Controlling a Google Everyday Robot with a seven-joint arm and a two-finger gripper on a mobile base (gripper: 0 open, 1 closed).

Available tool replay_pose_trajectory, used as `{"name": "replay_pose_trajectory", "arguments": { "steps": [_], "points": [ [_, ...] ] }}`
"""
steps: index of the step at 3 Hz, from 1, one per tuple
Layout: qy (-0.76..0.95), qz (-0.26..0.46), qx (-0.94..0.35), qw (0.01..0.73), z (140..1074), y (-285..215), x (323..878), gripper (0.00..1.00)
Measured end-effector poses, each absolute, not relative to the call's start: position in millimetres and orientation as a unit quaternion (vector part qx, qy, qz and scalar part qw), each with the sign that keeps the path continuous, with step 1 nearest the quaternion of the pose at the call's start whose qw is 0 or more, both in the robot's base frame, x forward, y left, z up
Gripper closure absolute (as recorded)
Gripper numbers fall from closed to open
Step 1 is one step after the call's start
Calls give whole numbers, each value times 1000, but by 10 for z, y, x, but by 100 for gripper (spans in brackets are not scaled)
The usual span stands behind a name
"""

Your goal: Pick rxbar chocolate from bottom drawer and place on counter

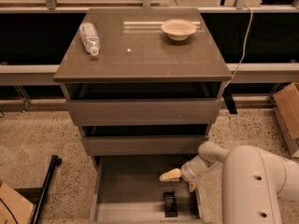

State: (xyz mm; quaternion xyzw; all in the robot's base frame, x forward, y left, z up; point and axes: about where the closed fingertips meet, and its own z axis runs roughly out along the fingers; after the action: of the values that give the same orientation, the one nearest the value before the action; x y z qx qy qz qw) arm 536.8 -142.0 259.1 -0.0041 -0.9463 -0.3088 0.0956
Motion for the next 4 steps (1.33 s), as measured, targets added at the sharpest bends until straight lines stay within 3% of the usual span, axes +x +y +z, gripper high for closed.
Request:
{"name": "replay_pose_trajectory", "arguments": {
  "steps": [4],
  "points": [
    [-960,-268,13,79,2245,-1034,5287,0]
  ]
}}
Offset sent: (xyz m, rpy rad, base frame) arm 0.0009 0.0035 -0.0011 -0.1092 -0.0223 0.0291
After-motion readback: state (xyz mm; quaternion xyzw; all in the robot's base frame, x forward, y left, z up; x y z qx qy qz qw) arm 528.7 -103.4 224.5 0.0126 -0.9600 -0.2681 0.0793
